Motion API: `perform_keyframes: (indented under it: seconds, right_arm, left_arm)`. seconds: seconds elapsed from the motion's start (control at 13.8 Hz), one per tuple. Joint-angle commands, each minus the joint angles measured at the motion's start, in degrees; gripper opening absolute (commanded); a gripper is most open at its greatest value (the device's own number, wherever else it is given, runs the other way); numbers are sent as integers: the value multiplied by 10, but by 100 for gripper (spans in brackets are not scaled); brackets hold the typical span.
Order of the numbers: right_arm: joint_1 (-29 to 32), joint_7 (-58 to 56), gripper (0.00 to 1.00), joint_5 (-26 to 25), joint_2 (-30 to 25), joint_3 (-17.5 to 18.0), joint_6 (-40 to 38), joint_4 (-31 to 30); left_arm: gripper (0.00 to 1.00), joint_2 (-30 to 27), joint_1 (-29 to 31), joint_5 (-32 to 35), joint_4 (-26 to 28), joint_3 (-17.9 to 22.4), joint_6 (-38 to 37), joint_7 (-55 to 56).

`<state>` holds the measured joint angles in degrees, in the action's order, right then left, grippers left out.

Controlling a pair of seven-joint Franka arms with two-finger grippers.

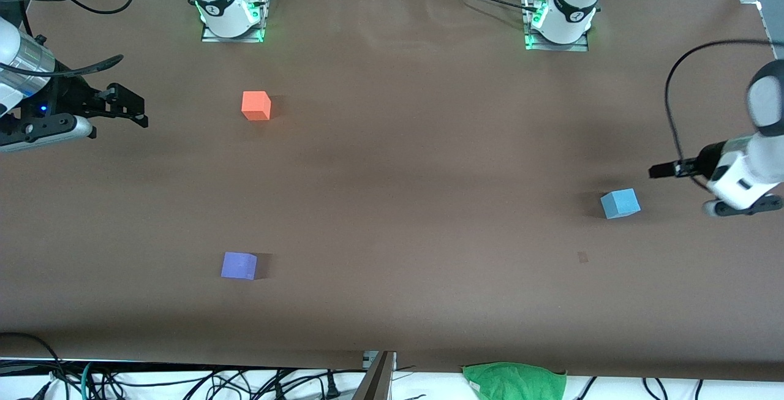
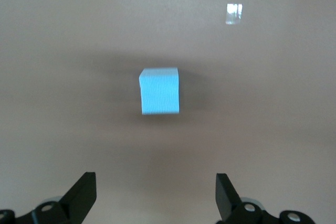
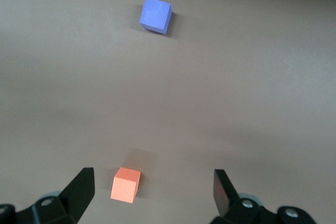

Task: Place blue block between orange and purple blocks
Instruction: 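Move the left gripper down over the light-blue block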

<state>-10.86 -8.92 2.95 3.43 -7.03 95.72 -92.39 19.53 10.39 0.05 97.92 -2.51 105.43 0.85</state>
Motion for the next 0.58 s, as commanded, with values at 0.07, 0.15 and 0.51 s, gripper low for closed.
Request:
perform_keyframes:
  seconds: [0.07,0.15,0.51]
  right_arm:
    - [0,1,100,10,-1,-1,-4,7]
    - [0,1,100,10,-1,-1,-4,7]
    - [0,1,100,10,-1,-1,-4,7]
  left_arm:
    - [100,20,5,18,50,-1,91,-7]
    - [100,36,5,18,52,-1,114,-7]
    - [100,60,5,17,93,0,227,-7]
